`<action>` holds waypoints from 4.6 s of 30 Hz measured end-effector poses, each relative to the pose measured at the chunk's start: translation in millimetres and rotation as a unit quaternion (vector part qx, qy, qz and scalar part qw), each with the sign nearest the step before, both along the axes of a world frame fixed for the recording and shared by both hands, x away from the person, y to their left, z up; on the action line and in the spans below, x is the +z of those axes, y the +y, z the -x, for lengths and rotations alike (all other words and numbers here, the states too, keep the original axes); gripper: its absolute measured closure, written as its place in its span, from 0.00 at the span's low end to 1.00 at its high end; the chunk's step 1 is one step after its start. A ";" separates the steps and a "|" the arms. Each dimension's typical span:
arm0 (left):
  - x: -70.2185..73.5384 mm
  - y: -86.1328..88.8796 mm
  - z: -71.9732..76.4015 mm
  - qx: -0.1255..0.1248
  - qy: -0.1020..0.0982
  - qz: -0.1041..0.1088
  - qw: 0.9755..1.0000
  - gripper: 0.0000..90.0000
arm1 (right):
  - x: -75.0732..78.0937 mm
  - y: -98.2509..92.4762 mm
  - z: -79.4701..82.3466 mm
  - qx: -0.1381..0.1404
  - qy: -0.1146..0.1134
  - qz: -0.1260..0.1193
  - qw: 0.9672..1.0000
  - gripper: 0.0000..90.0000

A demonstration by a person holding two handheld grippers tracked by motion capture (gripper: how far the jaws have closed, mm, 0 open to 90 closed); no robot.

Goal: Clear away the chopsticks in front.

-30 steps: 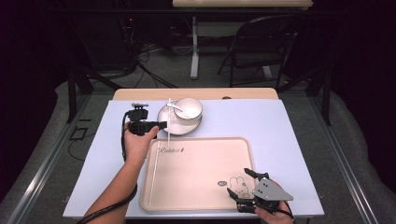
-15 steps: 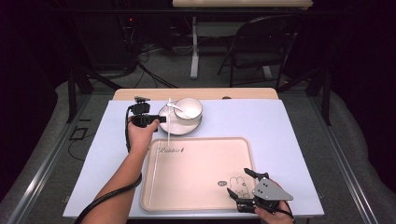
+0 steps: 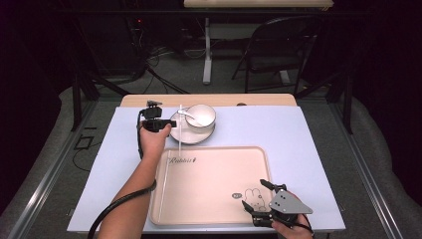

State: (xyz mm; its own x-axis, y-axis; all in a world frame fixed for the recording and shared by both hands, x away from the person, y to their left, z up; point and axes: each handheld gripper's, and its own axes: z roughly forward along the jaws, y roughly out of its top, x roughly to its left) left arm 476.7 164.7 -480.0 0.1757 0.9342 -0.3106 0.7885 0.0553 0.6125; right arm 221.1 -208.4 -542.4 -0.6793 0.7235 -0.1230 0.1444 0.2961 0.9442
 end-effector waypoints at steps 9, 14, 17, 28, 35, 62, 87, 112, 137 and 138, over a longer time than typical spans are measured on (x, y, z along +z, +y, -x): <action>-4.4 -12.0 -11.9 -0.003 0.000 -0.005 1.000 0.74 | 0.3 0.0 0.3 0.000 -0.001 -0.001 1.000 0.16; -4.4 -12.0 -11.9 -0.003 0.000 -0.005 1.000 0.75 | 0.3 0.0 0.3 0.000 -0.001 -0.001 1.000 0.16; -16.8 -22.6 -22.4 -0.001 0.007 -0.015 1.000 0.75 | 0.3 0.0 0.3 0.000 -0.001 -0.001 1.000 0.16; -32.7 -23.5 -32.8 0.013 0.024 -0.024 0.999 0.80 | 0.6 -0.4 0.8 0.002 -0.001 -0.003 1.000 0.16; -35.5 -24.1 -36.9 0.016 0.026 -0.023 0.999 0.81 | 0.6 -0.6 0.6 0.002 0.000 -0.003 1.000 0.16; -57.3 -30.3 -46.7 0.030 0.057 -0.006 0.998 0.90 | 0.5 0.0 0.7 0.005 0.000 -0.004 1.000 0.16; -52.0 -19.5 -42.0 0.055 0.045 0.022 0.997 0.94 | 0.7 0.3 0.9 0.006 0.000 -0.003 1.000 0.16; -27.6 10.2 -25.1 0.085 0.014 0.036 0.996 0.94 | 0.5 1.6 0.6 0.007 0.000 -0.001 1.000 0.16; 3.6 32.8 34.6 0.060 -0.016 0.054 0.997 0.94 | 0.4 1.9 0.5 0.005 0.000 -0.001 1.000 0.16; 3.6 34.0 37.8 0.057 -0.017 0.052 0.997 0.94 | 0.5 1.9 0.6 0.005 0.000 0.000 1.000 0.16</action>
